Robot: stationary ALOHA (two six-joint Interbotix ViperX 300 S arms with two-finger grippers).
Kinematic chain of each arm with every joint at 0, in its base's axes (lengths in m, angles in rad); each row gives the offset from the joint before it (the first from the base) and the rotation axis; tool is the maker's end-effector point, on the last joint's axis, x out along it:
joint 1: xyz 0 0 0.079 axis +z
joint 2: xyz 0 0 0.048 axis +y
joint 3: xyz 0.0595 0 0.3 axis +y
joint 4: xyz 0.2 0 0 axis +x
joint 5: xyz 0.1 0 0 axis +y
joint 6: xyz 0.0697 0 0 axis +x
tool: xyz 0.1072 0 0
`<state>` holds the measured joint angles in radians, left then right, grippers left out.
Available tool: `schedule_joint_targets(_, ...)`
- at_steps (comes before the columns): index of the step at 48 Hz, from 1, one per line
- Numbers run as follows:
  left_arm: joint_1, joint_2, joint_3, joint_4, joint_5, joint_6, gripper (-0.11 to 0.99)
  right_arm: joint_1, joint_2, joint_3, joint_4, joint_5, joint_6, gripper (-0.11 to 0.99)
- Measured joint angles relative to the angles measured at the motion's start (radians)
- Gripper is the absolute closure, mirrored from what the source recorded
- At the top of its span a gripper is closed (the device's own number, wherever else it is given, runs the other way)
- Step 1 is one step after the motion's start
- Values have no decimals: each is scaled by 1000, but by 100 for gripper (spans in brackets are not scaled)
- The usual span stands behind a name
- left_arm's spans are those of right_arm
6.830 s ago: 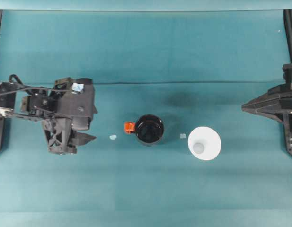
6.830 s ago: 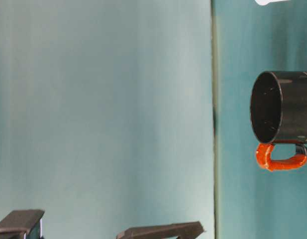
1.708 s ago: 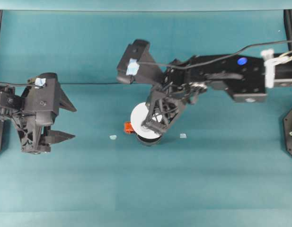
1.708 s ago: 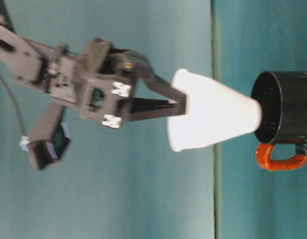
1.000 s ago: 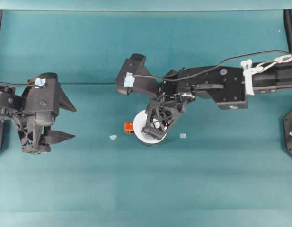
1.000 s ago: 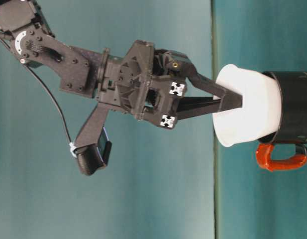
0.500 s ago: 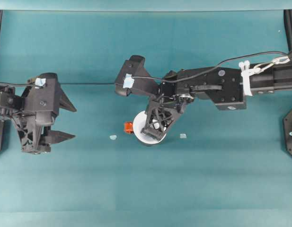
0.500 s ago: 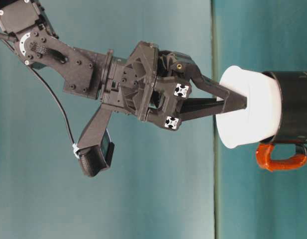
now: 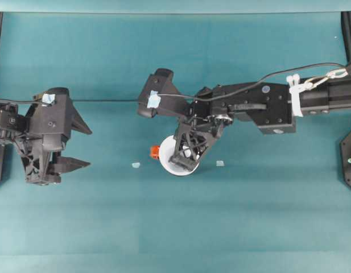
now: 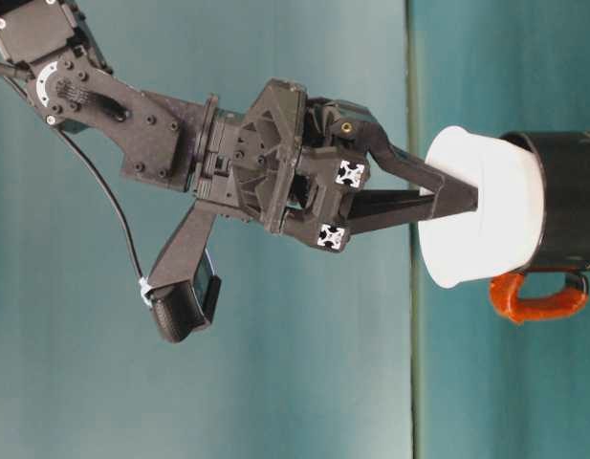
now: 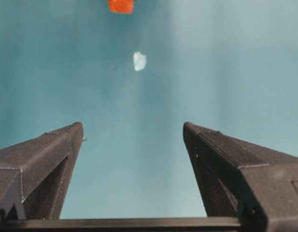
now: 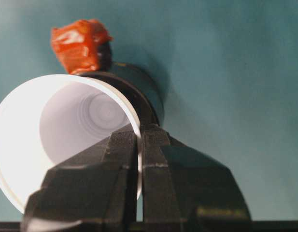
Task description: Put the paper cup into the moved red handle cup holder.
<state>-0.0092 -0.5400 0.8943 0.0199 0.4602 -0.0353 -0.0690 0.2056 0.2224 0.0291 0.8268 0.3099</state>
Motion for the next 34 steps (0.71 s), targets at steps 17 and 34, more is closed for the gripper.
schedule_joint_targets(17,2,0,0,-2,0,0,-3,8,2,-9,5,5,-2,27)
schedule_joint_targets(34,0,0,0,-2,0,-8,-3,9,2,-15,5,5,-3,15)
